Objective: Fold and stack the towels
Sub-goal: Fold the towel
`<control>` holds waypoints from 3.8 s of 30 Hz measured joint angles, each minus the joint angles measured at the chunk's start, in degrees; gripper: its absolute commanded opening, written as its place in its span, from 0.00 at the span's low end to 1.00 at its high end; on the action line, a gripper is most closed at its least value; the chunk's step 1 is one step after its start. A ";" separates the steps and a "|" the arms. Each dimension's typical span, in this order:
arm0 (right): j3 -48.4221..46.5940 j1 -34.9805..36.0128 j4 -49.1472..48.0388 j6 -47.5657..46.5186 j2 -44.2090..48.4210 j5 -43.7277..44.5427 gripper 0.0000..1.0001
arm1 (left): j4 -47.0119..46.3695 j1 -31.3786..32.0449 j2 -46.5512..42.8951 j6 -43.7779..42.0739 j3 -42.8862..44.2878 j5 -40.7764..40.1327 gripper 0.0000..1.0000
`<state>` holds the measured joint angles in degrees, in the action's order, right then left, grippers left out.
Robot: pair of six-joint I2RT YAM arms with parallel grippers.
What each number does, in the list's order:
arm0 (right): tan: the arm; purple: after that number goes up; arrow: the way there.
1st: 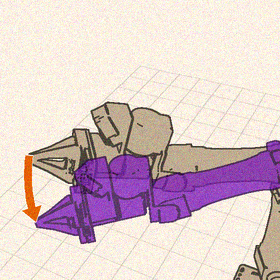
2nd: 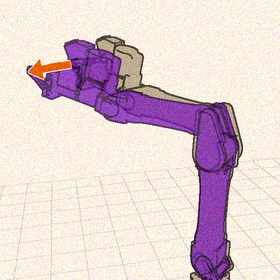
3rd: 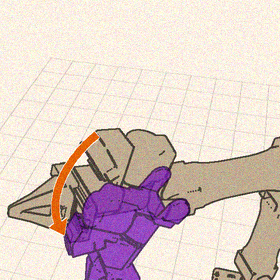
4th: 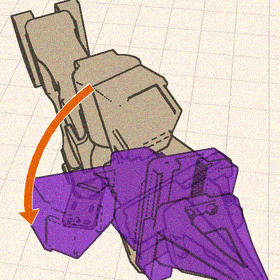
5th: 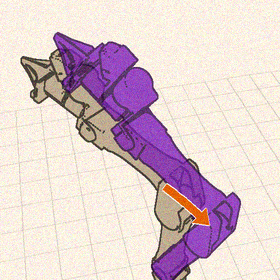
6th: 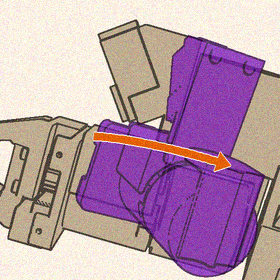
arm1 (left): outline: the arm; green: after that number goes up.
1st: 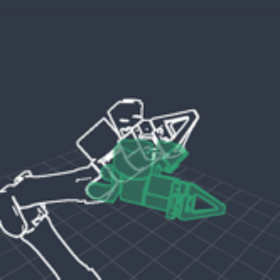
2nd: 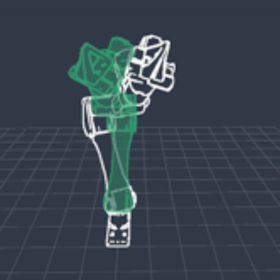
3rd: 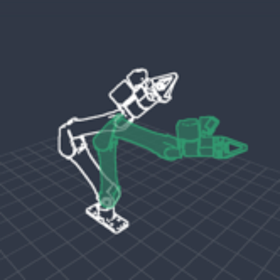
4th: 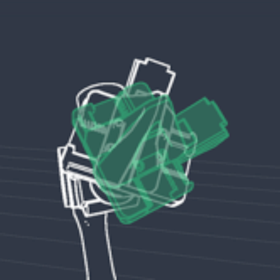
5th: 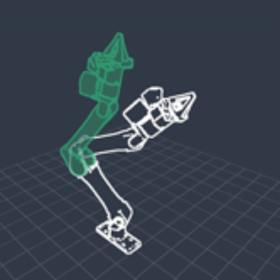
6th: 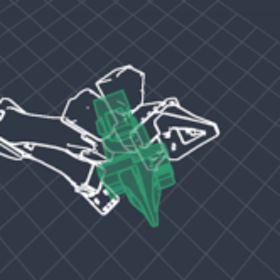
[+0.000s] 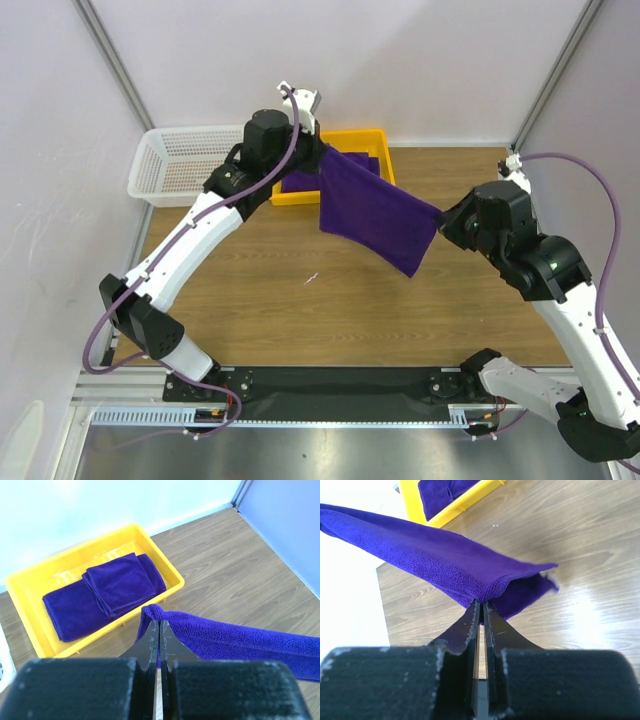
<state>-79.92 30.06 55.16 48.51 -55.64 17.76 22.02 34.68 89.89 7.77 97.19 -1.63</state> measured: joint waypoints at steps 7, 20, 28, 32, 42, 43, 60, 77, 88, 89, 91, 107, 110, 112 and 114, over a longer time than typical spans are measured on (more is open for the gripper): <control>-2.89 0.00 1.18 -3.87 -1.42 0.90 0.00 | 2.54 0.07 0.02 0.81 0.55 -1.27 0.00; -1.95 -8.98 -4.11 -11.19 -10.71 -8.31 0.00 | 8.02 -1.18 2.03 3.87 1.03 -4.28 0.00; -7.63 -15.54 -10.75 -18.05 -21.81 -18.43 0.00 | 8.48 -4.68 8.55 3.56 8.72 -4.74 0.00; -10.58 -16.61 -13.79 -21.09 -24.33 -21.03 0.00 | 7.56 -4.87 8.59 2.23 9.55 -5.49 0.00; 3.96 -16.37 -18.34 -24.87 -16.11 -25.99 0.00 | 0.42 -4.63 -8.17 0.81 -16.41 -2.95 0.00; 7.61 -15.96 -19.12 -25.09 -14.01 -26.38 0.00 | -1.33 -4.04 -11.26 1.11 -21.31 -2.51 0.00; 37.77 -5.88 -4.79 -17.94 1.95 -32.00 0.67 | 9.84 13.03 -40.72 18.86 -56.76 -1.05 0.67; 26.08 -10.97 -12.55 -13.00 -16.94 -22.49 0.66 | 13.75 1.11 -16.63 24.30 -41.48 -8.81 0.94; 24.35 -14.23 -27.39 -16.72 -35.47 -25.05 0.51 | 4.31 -1.49 0.63 22.75 -37.18 -8.33 0.80; 23.93 -14.27 -27.85 -17.20 -36.50 -25.40 0.51 | 3.65 -1.90 1.38 22.58 -37.18 -8.22 0.77; 22.97 -14.38 -28.79 -17.94 -38.27 -25.90 0.51 | 2.10 -2.89 3.06 21.84 -37.16 -7.87 0.75; 20.70 -16.06 -30.58 -20.87 -42.80 -28.79 0.45 | -6.27 -4.33 6.60 20.57 -39.45 -0.90 0.58; 20.09 -16.06 -30.60 -21.70 -43.58 -29.20 0.44 | -7.13 -4.33 7.23 20.17 -39.67 -0.92 0.58; 19.96 -16.06 -30.60 -22.08 -43.71 -29.27 0.43 | -7.58 -4.33 7.58 20.13 -39.93 -0.92 0.57; 19.78 -16.06 -30.53 -22.45 -43.89 -29.29 0.43 | -7.93 -4.33 8.02 20.15 -40.28 -0.92 0.56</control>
<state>-60.14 14.00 24.62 26.06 -99.53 -11.53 14.09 30.35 97.91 27.92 56.90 -2.55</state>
